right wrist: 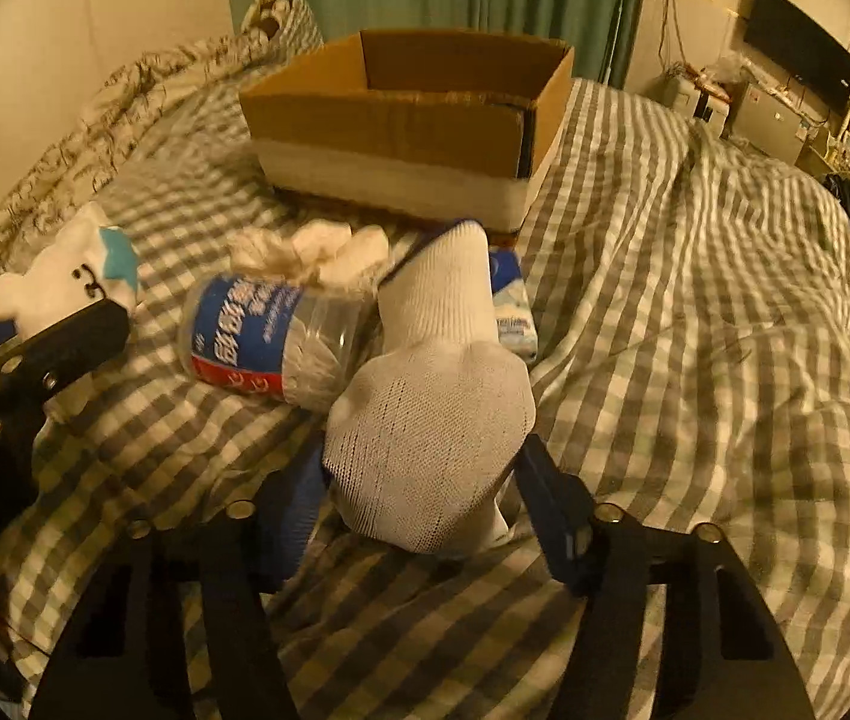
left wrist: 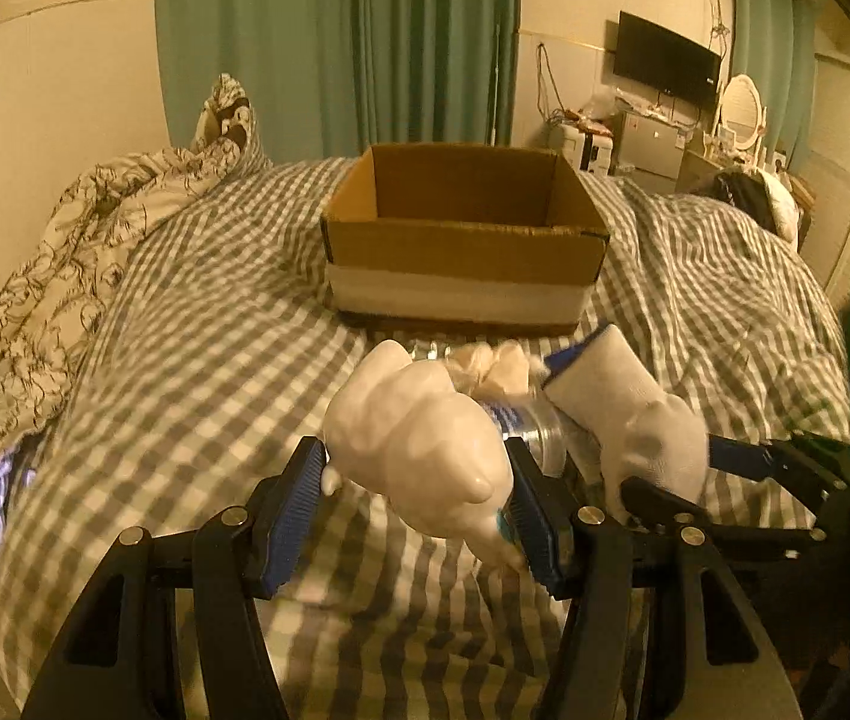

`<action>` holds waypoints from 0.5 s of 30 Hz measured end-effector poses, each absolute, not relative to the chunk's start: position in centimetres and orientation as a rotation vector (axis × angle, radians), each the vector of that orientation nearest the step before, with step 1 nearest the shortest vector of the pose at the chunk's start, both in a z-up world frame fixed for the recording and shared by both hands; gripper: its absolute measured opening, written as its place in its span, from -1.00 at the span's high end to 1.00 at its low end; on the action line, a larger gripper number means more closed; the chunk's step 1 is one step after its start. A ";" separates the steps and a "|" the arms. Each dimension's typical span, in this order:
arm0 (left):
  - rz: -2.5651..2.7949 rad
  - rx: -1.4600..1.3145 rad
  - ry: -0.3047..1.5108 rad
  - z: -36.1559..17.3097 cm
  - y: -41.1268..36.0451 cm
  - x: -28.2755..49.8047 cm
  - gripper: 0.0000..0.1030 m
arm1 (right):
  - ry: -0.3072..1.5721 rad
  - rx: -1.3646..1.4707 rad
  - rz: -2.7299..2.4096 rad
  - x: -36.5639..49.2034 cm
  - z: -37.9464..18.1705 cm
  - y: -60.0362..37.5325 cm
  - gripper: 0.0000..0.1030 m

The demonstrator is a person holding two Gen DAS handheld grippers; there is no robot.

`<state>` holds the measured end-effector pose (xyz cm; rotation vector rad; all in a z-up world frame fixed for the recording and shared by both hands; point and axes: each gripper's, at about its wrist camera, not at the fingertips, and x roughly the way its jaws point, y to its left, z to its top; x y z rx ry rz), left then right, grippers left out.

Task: Organize objects
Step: 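Grasp the white plush toy with the left tool while the right tool grasps the white sock, then carry the plush toy and sock into the box and open both tools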

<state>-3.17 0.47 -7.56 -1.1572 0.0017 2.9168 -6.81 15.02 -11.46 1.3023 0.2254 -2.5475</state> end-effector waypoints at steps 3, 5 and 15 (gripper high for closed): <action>2.920 -1.125 -0.022 -5.9 0.0 -4.5 -0.19 | 0.196 1.201 -2.596 -6.4 -9.0 15.5 -0.10; 2.929 -1.104 -0.025 -4.8 -0.3 -5.6 -0.19 | 0.186 1.124 -2.631 -6.2 -7.0 15.9 -0.08; 2.918 -1.014 -0.032 0.8 -0.7 -15.0 -0.19 | 0.223 0.855 -2.717 -11.6 3.8 16.2 -0.07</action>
